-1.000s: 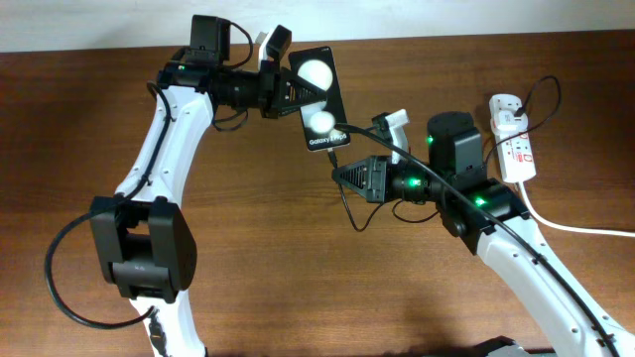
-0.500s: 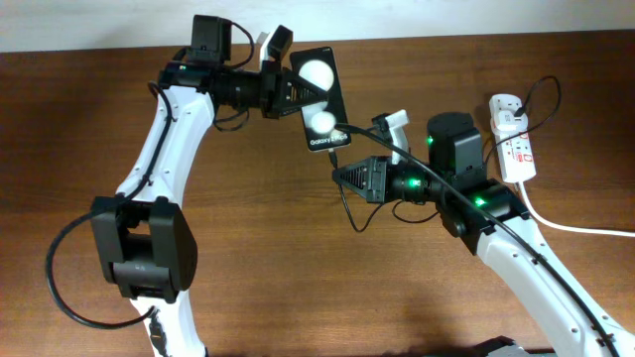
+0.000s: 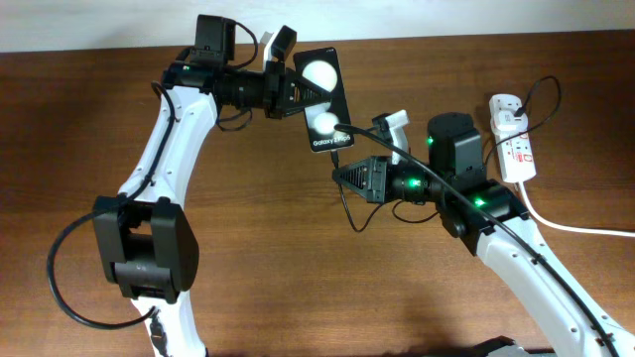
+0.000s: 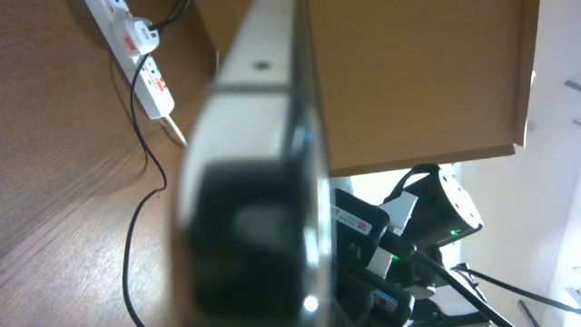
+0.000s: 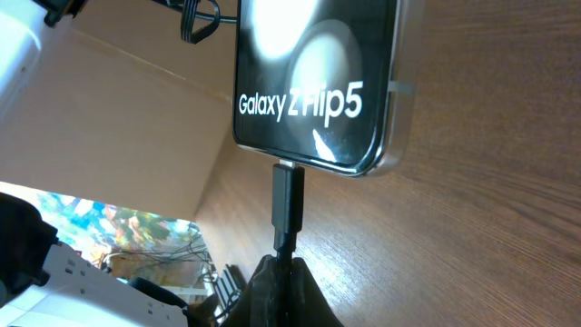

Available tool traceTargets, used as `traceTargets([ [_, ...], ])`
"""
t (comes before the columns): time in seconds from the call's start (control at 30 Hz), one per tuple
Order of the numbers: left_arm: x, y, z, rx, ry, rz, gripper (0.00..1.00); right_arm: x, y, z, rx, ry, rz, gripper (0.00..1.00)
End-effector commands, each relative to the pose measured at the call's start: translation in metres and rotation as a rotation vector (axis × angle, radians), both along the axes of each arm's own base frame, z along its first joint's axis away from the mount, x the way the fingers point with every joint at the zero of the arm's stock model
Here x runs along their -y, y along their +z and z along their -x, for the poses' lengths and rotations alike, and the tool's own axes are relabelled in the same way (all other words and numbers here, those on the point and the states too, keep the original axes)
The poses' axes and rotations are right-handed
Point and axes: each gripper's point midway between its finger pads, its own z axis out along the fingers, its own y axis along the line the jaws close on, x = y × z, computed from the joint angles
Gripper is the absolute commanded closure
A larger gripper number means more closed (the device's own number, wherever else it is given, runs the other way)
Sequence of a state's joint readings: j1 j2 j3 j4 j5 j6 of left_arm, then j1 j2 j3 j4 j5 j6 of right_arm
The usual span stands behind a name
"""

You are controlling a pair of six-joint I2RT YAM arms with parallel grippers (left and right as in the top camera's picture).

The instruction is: Plug charger to phone and switch on socket

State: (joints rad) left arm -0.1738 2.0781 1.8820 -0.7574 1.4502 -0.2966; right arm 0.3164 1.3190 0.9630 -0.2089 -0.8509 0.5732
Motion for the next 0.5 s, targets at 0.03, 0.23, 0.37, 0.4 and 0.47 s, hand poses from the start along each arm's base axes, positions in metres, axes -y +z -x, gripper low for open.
traceTargets([
  [0.03,0.0051,0.0216,0.0126,0.026,-0.039,0.04,1.0,0.005,0.0048,-0.0107,0.034,-0.035,0.0,0.96],
  [0.23,0.0102,0.0216,0.0158,0.026,-0.052,0.04,1.0,0.0048,0.0081,-0.0131,0.049,-0.04,-0.007,0.96],
  [0.37,0.0134,0.0216,0.0178,0.026,-0.06,0.04,1.0,0.0048,0.0087,-0.0134,0.052,-0.04,-0.009,0.96],
  [0.4,0.0134,0.0216,0.0178,0.026,-0.06,0.04,1.0,0.0048,0.0088,-0.0135,0.053,-0.04,-0.009,0.96],
  [0.47,0.0134,0.0216,0.0178,0.027,-0.059,0.04,1.0,0.0048,0.0087,-0.0134,0.052,-0.04,-0.009,0.96],
])
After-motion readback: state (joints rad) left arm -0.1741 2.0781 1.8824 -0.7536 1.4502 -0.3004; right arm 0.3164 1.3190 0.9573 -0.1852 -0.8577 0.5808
